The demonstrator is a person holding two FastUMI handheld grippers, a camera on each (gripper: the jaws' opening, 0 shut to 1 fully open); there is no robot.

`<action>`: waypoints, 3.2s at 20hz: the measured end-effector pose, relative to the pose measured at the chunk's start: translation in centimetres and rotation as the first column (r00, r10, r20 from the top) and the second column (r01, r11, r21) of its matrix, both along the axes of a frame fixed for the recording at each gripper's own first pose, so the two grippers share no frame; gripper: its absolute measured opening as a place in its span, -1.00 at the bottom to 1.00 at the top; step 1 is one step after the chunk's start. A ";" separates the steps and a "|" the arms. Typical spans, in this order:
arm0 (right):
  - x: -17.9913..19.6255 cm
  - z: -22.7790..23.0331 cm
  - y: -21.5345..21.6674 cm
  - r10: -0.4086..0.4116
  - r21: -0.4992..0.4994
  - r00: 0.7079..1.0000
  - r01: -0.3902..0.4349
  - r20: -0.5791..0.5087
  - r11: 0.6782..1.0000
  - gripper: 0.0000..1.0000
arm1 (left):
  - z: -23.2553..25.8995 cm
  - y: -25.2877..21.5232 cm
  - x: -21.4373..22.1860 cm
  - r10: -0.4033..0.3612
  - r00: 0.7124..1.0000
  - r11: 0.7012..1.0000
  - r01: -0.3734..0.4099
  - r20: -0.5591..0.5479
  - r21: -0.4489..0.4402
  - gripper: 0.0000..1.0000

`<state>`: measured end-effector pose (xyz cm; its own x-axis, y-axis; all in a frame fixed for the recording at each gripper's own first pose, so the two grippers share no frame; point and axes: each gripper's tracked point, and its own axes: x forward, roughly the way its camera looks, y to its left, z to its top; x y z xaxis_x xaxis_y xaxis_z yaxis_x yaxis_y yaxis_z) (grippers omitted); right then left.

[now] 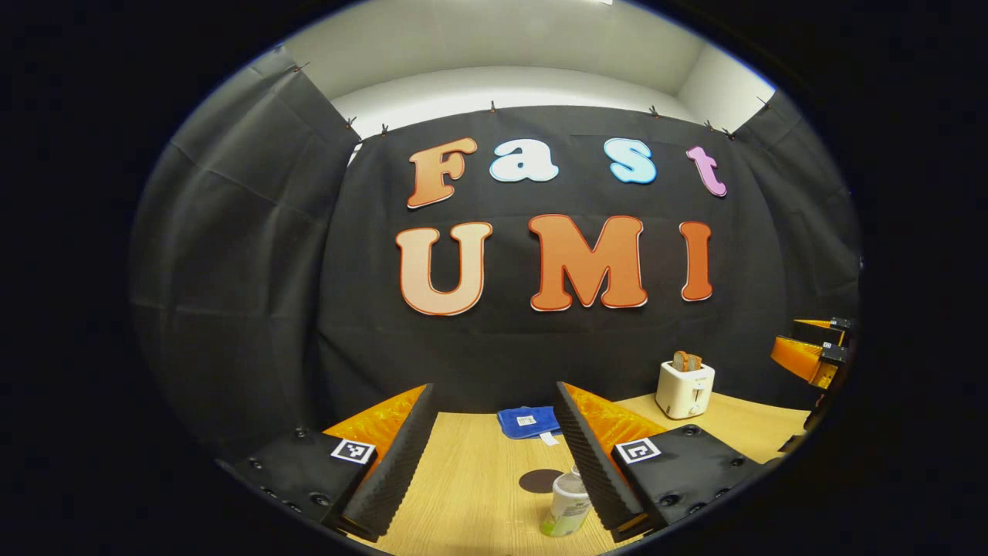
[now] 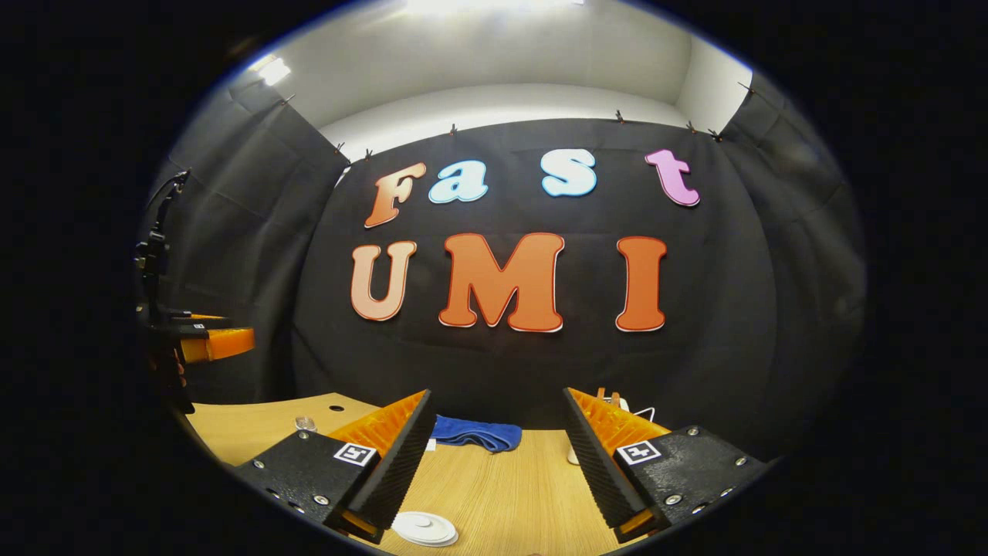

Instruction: Open the teacup lid with one hand, grasp the water bottle and pour water into the teacup with the other hand; after pouring, place the water bottle on the coaster and then close the teacup lid.

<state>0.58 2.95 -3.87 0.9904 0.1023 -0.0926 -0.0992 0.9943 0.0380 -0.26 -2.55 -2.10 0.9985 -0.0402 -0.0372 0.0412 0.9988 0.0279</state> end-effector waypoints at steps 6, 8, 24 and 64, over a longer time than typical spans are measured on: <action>-0.6 -3.4 2.4 0.076 0.008 0.996 -0.075 -0.050 0.997 0.94 | -1.7 -0.2 -0.2 -0.007 1.000 1.000 0.007 -0.021 -0.006 0.93; -0.8 -4.8 3.5 0.104 0.009 0.993 -0.103 -0.063 0.995 0.92 | -2.2 -0.2 -0.3 -0.005 1.000 1.000 0.005 -0.022 0.010 0.94; -3.6 -19.5 9.5 0.264 0.035 0.890 -0.270 -0.371 0.962 0.47 | -6.8 1.2 -0.6 0.028 0.996 0.997 -0.022 -0.082 0.068 0.94; -2.2 -16.6 7.7 0.237 0.098 0.916 -0.217 -0.323 0.971 -0.58 | -21.3 -7.1 -1.5 -0.238 0.915 0.970 0.244 -0.324 -0.022 0.98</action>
